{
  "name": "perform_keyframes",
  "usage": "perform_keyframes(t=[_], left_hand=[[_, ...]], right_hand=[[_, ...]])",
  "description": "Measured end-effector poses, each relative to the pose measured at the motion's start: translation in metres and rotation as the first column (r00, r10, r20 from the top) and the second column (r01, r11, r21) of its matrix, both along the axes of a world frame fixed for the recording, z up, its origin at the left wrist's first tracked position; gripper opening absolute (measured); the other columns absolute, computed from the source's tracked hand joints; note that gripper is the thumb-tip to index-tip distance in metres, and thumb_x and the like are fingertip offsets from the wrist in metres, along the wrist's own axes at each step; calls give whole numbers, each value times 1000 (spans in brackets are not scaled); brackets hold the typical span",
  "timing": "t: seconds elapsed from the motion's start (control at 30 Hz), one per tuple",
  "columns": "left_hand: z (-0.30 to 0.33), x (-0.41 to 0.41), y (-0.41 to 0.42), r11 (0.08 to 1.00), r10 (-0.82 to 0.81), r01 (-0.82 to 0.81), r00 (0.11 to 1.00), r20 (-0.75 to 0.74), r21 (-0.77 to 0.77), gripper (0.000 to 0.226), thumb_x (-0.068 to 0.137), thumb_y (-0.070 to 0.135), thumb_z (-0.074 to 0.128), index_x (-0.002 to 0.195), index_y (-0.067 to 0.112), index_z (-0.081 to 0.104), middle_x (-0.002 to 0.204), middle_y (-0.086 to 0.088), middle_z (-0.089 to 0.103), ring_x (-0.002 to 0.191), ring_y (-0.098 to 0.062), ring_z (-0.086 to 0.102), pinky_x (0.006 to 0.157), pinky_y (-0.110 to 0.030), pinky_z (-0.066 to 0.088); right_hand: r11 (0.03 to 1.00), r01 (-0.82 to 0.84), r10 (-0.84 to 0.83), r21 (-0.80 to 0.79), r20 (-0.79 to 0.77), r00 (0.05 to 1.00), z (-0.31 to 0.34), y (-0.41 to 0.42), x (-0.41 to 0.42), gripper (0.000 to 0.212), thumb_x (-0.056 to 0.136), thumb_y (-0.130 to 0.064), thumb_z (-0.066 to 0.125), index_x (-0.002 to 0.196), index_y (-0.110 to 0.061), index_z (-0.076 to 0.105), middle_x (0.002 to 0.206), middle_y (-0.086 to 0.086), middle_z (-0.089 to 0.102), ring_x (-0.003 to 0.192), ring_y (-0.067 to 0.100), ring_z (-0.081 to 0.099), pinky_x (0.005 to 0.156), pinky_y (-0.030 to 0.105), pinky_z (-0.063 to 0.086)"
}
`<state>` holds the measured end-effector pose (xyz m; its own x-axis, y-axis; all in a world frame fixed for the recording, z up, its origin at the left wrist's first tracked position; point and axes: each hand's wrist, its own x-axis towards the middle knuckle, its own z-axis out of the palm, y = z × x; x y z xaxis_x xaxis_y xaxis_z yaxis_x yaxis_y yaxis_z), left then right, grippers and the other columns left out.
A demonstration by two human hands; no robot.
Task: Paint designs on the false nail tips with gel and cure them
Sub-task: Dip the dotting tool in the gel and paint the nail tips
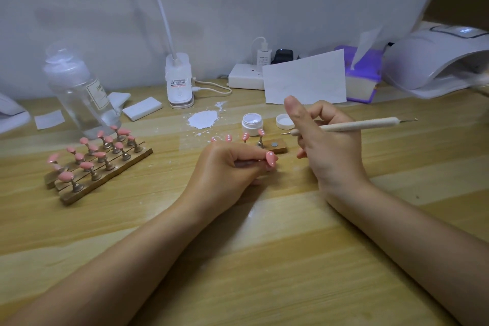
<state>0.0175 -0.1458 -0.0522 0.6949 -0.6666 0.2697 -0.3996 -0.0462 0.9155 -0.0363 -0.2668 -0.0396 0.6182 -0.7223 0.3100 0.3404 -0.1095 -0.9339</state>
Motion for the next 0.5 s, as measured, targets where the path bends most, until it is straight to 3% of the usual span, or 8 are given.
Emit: perform_keyframes(t=[0.13,0.23,0.33,0.5], left_hand=[[0,1,0,1000,-2,2,1000,3,-3,13,78,-3,66,80,7,74,68,10,68,56,13,56,57,0,42],[0,1,0,1000,9,-9,1000,0,3,16,78,-3,67,77,11,73,64,13,68,56,11,57,58,1,41],[-2,2,0,1000,8,-8,998,-56,0,21,78,-1,67,71,19,72,62,14,69,66,5,63,57,-9,49],[-2,3,-1,1000,-2,2,998,-64,-2,23,80,0,65,69,20,71,64,12,70,69,2,64,57,-12,51]], right_hand=[[993,-30,26,-111,-38,999,12,-2,3,41,62,-41,74,50,-17,43,48,0,43,40,3,36,44,14,33],[973,-34,17,-230,-76,997,21,-10,12,42,65,-36,78,52,-17,42,48,-1,43,42,2,36,44,13,31],[940,-31,-27,-339,-165,986,28,-21,30,44,68,-36,78,54,-16,42,53,4,48,50,9,44,49,20,36],[862,-119,-100,-493,-396,913,28,-27,59,43,70,-33,75,50,-19,40,51,-3,52,59,18,55,60,32,47]])
